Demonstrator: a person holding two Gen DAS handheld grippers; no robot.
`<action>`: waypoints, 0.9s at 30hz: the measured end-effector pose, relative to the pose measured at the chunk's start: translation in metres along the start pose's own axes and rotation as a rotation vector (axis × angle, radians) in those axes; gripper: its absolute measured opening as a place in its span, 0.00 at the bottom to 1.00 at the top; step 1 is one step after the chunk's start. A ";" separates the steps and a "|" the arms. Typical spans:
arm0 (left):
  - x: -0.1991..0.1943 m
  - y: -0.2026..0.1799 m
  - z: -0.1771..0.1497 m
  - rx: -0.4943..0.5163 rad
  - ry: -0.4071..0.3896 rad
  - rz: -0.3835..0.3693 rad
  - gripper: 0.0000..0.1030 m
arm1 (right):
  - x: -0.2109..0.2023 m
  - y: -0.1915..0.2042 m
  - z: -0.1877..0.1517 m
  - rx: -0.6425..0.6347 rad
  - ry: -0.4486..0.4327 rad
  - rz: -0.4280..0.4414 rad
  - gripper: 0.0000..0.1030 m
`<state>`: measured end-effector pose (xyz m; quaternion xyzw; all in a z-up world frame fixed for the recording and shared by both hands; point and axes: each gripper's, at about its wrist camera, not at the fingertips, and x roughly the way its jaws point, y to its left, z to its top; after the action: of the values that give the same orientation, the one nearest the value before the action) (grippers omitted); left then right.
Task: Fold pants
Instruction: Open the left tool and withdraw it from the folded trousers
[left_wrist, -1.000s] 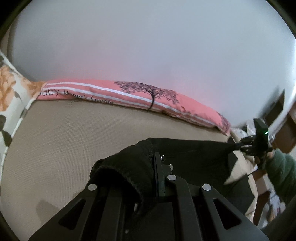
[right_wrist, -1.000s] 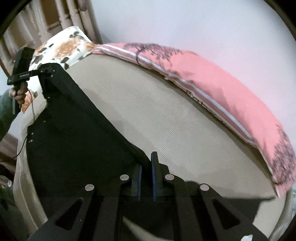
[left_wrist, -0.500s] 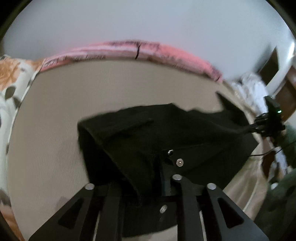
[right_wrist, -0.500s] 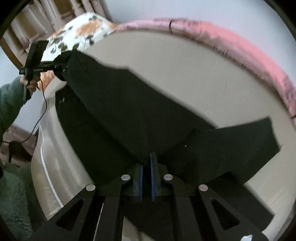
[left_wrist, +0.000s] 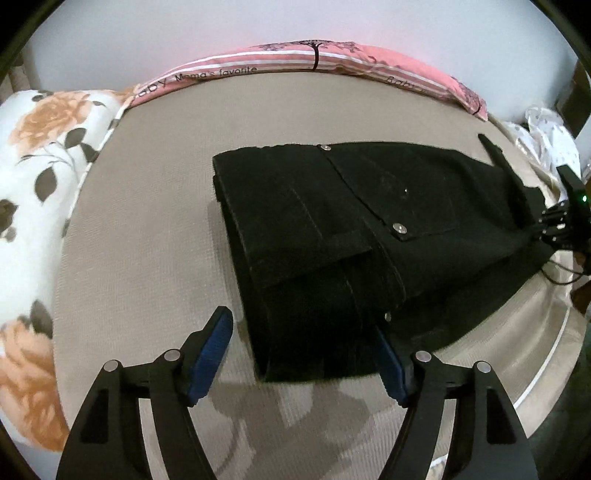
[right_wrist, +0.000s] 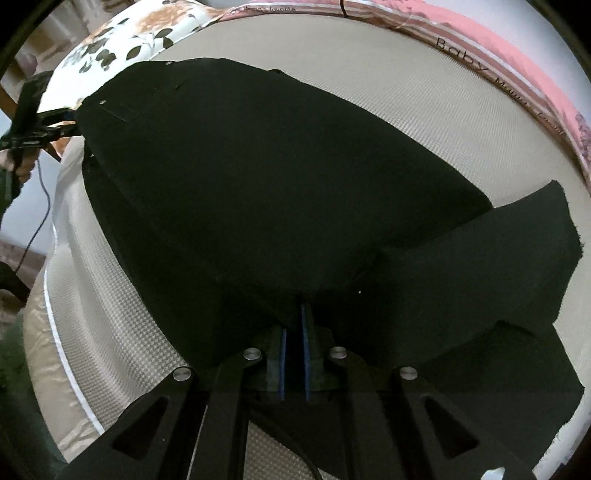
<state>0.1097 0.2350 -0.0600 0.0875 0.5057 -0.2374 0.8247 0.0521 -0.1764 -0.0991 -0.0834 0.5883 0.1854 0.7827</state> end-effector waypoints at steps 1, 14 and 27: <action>-0.002 -0.002 -0.006 0.007 0.004 0.009 0.71 | 0.000 0.001 0.000 0.003 -0.004 -0.003 0.09; -0.025 -0.002 -0.048 -0.391 -0.083 -0.236 0.72 | -0.058 -0.007 -0.024 0.148 -0.142 0.017 0.33; 0.013 0.004 -0.034 -0.742 -0.080 -0.352 0.72 | -0.040 -0.060 -0.049 0.553 -0.146 0.187 0.35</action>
<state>0.0892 0.2474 -0.0875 -0.3129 0.5319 -0.1796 0.7661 0.0215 -0.2562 -0.0804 0.2009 0.5639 0.0948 0.7954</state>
